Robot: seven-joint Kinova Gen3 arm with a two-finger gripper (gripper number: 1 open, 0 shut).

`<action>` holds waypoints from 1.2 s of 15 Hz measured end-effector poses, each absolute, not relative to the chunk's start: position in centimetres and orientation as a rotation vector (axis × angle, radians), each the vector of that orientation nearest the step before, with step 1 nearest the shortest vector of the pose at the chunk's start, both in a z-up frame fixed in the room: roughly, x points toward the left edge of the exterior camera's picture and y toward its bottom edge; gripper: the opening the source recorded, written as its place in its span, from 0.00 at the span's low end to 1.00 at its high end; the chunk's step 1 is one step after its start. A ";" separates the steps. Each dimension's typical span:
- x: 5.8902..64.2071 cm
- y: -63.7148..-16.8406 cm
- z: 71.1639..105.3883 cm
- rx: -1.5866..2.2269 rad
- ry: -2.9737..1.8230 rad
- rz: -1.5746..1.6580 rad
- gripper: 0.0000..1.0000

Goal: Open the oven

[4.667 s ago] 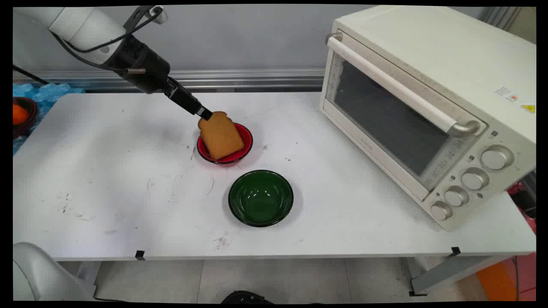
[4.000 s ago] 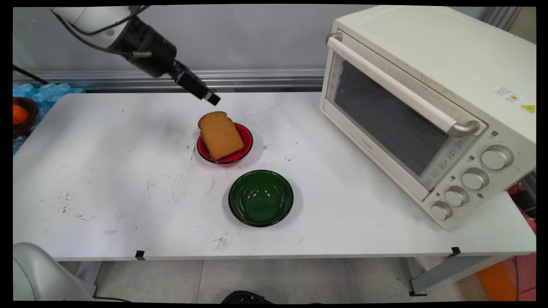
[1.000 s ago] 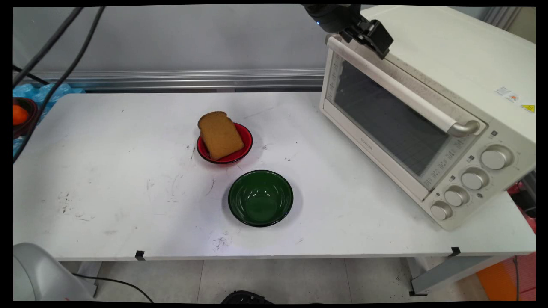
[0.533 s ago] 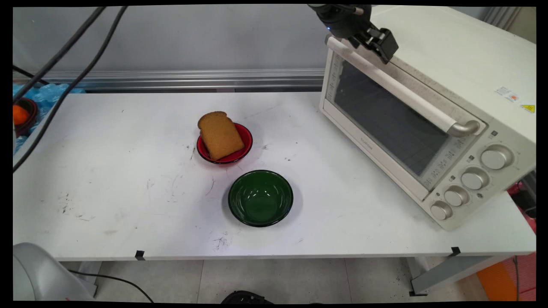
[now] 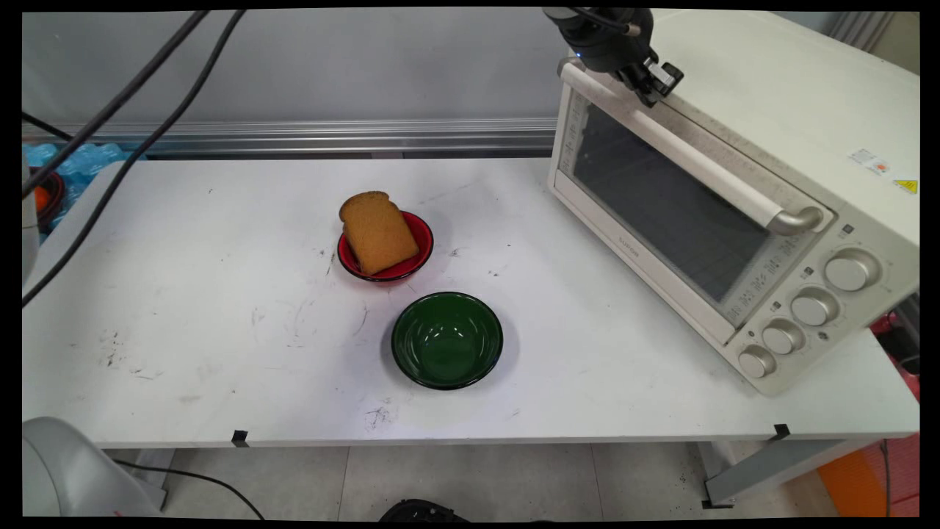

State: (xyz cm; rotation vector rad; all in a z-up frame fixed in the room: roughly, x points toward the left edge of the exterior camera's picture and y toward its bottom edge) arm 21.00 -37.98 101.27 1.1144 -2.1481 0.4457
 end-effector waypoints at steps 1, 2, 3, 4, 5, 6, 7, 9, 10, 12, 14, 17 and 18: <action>20.8 -38.0 101.2 1.111 -2.155 0.447 0.00; 20.7 -38.1 101.1 1.109 -2.161 0.448 0.00; 20.6 -38.1 101.0 1.109 -2.166 0.449 0.00; 20.5 -38.2 100.9 1.109 -2.170 0.450 0.00; 20.4 -38.2 100.7 1.110 -2.175 0.450 0.00; 20.3 -38.3 100.6 1.111 -2.180 0.450 0.00; 20.2 -38.4 100.4 1.112 -2.183 0.451 0.00; 20.0 -38.6 100.1 1.116 -2.189 0.451 0.00; 19.9 -38.6 99.9 1.119 -2.192 0.450 0.00; 19.8 -38.6 99.7 1.124 -2.196 0.448 0.00; 19.8 -38.5 99.5 1.132 -2.201 0.445 0.00; 20.0 -38.1 99.4 1.143 -2.205 0.440 0.00; 20.2 -38.0 99.4 1.147 -2.207 0.438 0.00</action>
